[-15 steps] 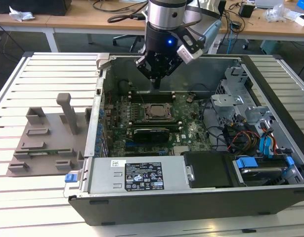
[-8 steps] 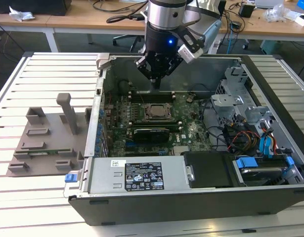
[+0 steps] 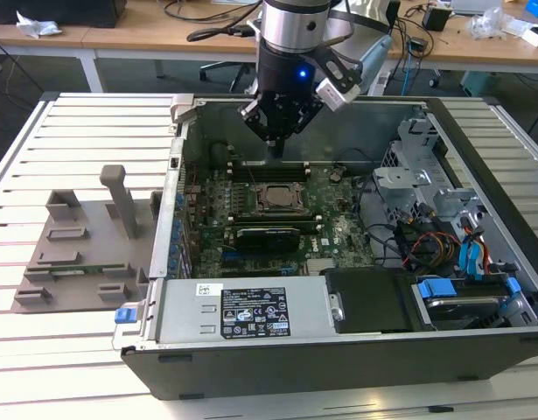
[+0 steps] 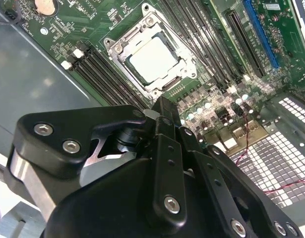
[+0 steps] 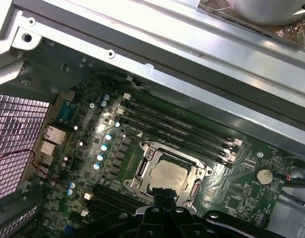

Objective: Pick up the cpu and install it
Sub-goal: 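Install the first cpu locking lever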

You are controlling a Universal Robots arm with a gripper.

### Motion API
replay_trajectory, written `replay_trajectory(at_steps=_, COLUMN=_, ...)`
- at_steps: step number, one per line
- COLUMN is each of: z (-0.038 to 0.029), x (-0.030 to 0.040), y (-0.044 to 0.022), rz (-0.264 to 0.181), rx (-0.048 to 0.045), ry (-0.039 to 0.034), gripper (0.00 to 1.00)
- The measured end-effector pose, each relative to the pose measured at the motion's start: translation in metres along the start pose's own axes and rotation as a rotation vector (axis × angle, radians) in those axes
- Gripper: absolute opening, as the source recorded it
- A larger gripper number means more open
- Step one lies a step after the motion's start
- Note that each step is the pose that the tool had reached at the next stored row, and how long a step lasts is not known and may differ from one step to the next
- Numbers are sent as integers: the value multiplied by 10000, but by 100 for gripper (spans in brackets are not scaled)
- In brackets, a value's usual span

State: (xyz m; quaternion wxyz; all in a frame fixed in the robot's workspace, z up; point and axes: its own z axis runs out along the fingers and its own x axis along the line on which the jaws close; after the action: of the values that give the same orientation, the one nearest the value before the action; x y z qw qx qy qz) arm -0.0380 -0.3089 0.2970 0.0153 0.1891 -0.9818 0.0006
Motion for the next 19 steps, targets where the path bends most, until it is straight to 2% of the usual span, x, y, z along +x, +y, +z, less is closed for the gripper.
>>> replay_trajectory(at_steps=3, z=1, x=0, y=0, rz=158, rx=-3, ry=0, gripper=11)
replay_trajectory(at_steps=4, z=4, x=0, y=0, rz=446, rx=-9, ry=0, gripper=11)
replay_trajectory(at_steps=13, z=14, x=0, y=0, rz=1906, rx=-45, ry=-3, gripper=11)
replay_trajectory(at_steps=19, z=14, x=0, y=0, rz=1934, rx=-47, ry=-4, gripper=11)
